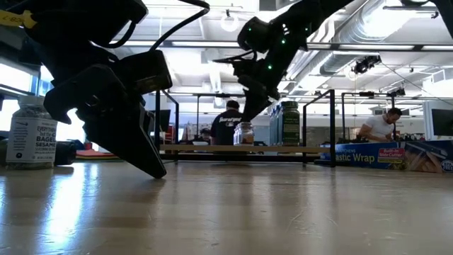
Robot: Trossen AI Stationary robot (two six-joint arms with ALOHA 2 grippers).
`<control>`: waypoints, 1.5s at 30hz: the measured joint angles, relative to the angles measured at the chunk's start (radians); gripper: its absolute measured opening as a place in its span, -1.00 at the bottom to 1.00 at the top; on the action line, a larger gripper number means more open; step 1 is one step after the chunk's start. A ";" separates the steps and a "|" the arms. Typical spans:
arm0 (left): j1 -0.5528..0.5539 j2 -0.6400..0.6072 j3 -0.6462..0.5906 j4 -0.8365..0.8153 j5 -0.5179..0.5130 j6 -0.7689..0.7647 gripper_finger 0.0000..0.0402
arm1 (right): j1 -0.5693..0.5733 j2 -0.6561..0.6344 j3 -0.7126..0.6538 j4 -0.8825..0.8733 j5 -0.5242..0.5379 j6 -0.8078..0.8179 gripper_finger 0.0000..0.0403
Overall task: Shelf spices
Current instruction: Put the transparent seasoning bottle on the shelf aligned with the other transparent seasoning bottle
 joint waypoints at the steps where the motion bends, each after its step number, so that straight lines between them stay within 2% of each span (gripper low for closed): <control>1: 0.000 0.000 0.000 0.000 0.000 0.004 -0.57 | -0.001 0.004 0.000 0.003 0.001 0.000 -0.70; 19: 0.000 0.000 0.000 0.021 0.000 0.008 -0.57 | -0.009 0.043 0.000 0.107 0.054 -0.047 -0.70; 25: 0.000 0.000 0.000 0.020 0.004 0.008 -0.57 | 0.027 -0.004 0.000 0.118 0.077 -0.090 -0.70; 30: 0.000 0.000 0.000 0.012 0.008 0.009 -0.57 | 0.143 -0.171 0.000 -0.030 0.102 -0.092 -0.70; 37: 0.000 0.000 0.000 0.020 -0.060 0.068 -0.57 | 0.410 -0.397 0.001 -0.181 0.099 -0.029 -0.70; 41: 0.000 0.000 0.000 0.025 -0.074 0.105 -0.57 | 0.539 -0.428 0.001 -0.273 0.062 0.132 -0.70; 45: -0.001 0.000 0.000 0.047 -0.073 0.105 -0.57 | 0.646 -0.425 0.001 -0.382 -0.082 0.372 -0.69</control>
